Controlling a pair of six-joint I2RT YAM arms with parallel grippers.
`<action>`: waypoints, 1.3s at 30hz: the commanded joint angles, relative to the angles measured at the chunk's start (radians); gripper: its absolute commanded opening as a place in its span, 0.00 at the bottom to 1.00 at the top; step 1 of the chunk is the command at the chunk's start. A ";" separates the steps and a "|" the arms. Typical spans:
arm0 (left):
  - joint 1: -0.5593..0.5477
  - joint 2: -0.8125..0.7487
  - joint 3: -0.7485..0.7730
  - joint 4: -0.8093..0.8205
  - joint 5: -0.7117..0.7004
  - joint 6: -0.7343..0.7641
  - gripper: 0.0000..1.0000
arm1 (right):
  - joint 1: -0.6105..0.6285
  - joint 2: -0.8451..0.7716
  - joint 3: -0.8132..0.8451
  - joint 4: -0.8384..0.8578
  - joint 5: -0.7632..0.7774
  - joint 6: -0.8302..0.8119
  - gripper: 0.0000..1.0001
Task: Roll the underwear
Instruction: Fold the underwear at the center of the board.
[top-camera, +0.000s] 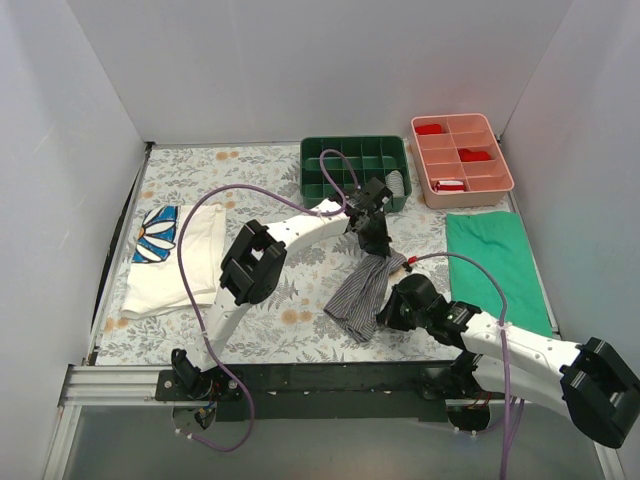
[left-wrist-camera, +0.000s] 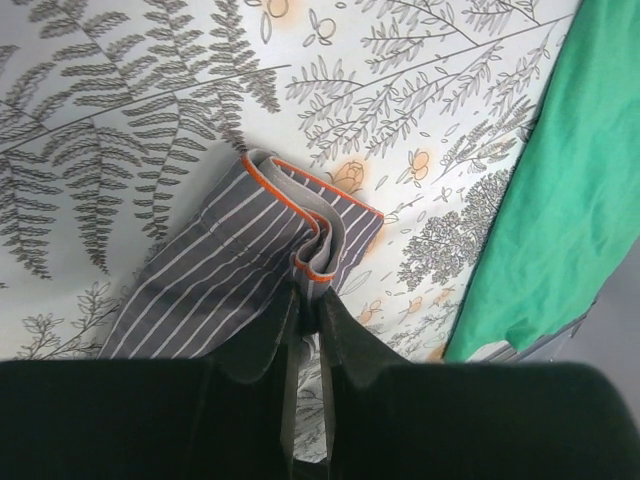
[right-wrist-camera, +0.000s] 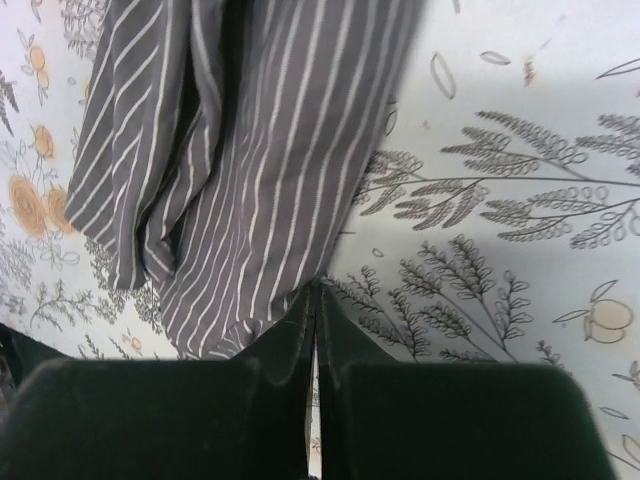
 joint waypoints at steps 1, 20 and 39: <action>-0.023 0.004 0.002 0.032 0.050 -0.022 0.00 | 0.055 0.003 0.025 -0.037 0.082 0.086 0.05; -0.031 -0.224 -0.084 0.090 -0.079 0.069 0.71 | -0.039 -0.269 0.179 -0.425 0.400 0.134 0.25; -0.034 -0.669 -0.825 0.260 -0.131 0.133 0.68 | -0.393 0.149 0.426 -0.080 -0.062 -0.175 0.33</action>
